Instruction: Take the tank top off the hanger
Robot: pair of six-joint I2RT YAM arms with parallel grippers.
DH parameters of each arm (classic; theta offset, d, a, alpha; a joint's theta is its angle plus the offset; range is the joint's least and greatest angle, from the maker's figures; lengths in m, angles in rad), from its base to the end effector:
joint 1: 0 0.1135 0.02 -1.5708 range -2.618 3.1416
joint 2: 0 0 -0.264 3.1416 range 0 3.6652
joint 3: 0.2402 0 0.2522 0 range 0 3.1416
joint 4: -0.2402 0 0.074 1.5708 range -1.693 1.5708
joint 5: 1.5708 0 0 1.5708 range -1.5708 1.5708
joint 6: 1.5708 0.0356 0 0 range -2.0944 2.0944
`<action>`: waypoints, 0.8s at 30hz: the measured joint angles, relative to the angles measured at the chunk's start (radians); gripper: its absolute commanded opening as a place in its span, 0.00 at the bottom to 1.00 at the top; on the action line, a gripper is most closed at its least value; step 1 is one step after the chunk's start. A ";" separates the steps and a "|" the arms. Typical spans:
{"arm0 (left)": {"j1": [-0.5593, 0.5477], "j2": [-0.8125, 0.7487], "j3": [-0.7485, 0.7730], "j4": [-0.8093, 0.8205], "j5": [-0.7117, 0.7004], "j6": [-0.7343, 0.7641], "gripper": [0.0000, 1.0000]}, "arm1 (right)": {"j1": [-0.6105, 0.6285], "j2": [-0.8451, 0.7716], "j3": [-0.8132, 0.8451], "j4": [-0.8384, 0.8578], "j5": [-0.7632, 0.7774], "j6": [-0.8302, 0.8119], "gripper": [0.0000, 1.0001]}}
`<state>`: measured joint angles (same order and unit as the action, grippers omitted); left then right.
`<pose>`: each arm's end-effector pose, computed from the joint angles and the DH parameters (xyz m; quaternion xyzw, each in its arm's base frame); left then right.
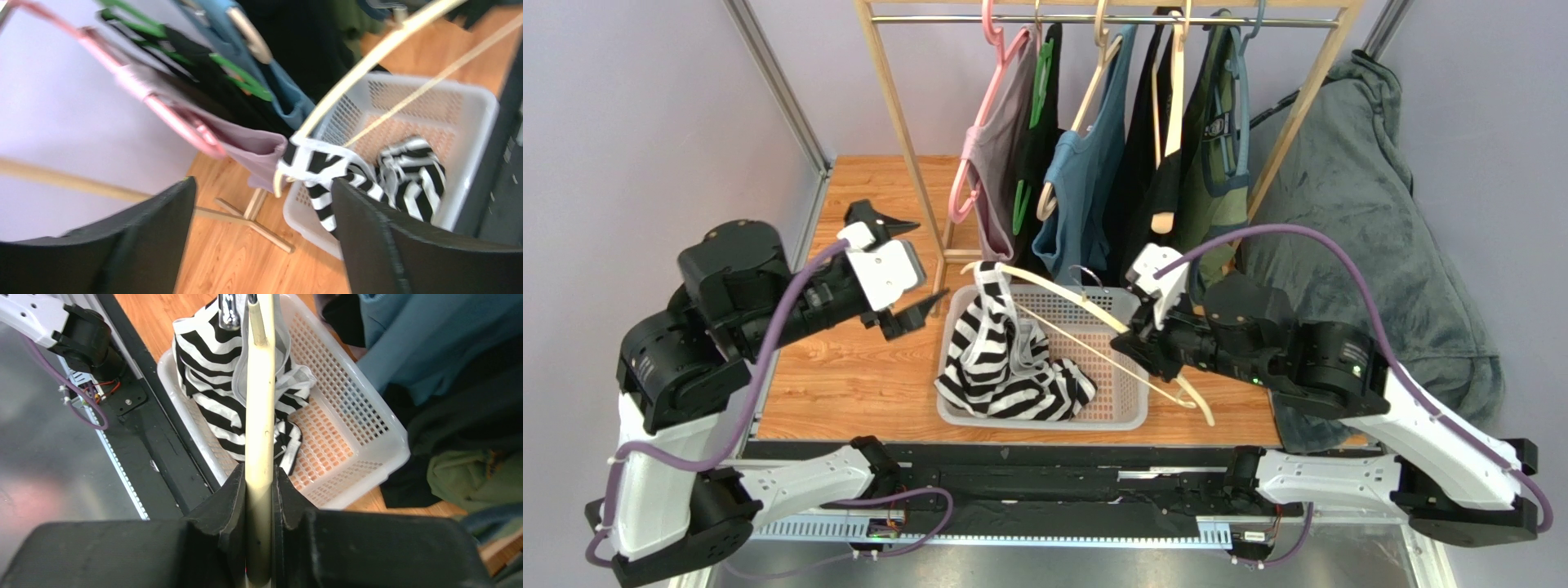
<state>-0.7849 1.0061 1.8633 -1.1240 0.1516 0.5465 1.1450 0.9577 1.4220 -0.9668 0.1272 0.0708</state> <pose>0.0663 -0.0738 0.5322 0.5257 0.5950 -0.1317 0.5936 0.0686 0.1403 0.4401 -0.4117 0.7546 0.2453 0.4483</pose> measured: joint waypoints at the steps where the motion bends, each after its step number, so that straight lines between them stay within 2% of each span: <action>1: 0.005 -0.017 -0.024 0.034 -0.029 -0.019 0.75 | 0.002 -0.023 -0.012 -0.003 0.011 -0.002 0.00; 6: 0.024 -0.078 -0.191 0.101 -0.084 -0.101 0.69 | 0.004 -0.073 0.016 -0.028 0.037 -0.008 0.00; 9: 0.029 -0.061 -0.299 0.114 -0.054 -0.150 0.70 | 0.004 -0.075 0.056 -0.047 0.035 -0.008 0.00; 12: 0.035 -0.026 -0.357 0.115 0.011 -0.188 0.76 | 0.004 -0.077 0.083 -0.069 0.035 -0.007 0.00; 19: 0.035 0.021 -0.390 0.103 0.166 -0.228 0.84 | 0.004 -0.082 0.098 -0.093 0.033 -0.004 0.00; 24: 0.034 0.047 -0.395 0.127 0.217 -0.259 0.83 | 0.005 -0.078 0.109 -0.094 0.027 -0.003 0.00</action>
<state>-0.7506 1.0534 1.4681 -0.9974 0.3687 0.2874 1.1496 0.8799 1.5314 -1.0607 0.1539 0.0673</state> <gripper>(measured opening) 0.837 0.149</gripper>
